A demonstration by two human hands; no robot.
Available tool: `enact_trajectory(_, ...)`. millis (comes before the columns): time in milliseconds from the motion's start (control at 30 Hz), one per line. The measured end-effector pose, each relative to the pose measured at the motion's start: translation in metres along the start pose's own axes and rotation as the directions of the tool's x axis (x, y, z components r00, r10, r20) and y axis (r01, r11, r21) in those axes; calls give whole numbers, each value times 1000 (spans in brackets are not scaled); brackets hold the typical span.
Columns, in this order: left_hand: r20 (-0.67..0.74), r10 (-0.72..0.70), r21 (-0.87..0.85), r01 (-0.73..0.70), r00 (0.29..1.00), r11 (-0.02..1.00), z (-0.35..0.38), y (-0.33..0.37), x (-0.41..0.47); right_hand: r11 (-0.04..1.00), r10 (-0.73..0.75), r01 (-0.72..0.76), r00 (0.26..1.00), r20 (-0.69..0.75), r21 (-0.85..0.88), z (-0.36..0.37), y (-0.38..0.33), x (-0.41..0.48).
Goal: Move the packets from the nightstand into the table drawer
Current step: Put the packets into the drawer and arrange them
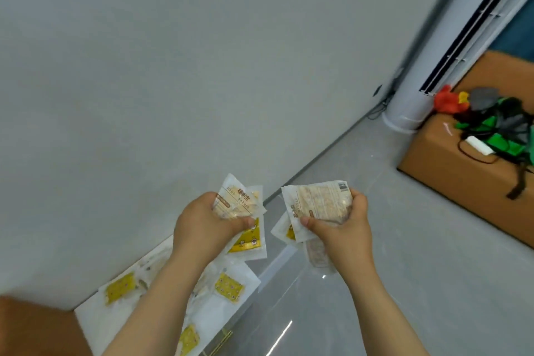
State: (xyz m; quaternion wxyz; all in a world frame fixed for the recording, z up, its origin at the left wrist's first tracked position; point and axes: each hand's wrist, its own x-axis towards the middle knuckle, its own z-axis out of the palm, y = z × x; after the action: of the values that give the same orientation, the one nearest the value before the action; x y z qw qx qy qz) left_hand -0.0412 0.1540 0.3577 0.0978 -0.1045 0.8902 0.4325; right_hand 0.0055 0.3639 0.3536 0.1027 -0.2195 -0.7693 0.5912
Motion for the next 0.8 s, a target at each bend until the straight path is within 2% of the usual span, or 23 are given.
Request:
enact_trajectory(200,152,93,22,-98,984,995,110,88,-32,999,28,-22,982,-187,33,-133,30,6)
enact_trajectory(367,296,179,52,-203,938,978,191,139,-69,996,83,-64,938,-336,67,-225,60,-7)
enact_trajectory(600,515,302,94,-403,802,911,282,206,-107,985,171,-129,795,-582,114,-322,94,-32)
enact_trajectory(800,669,340,108,-539,661,835,363,243,-122,964,263,-203,653,-710,171,-375,125,-43)
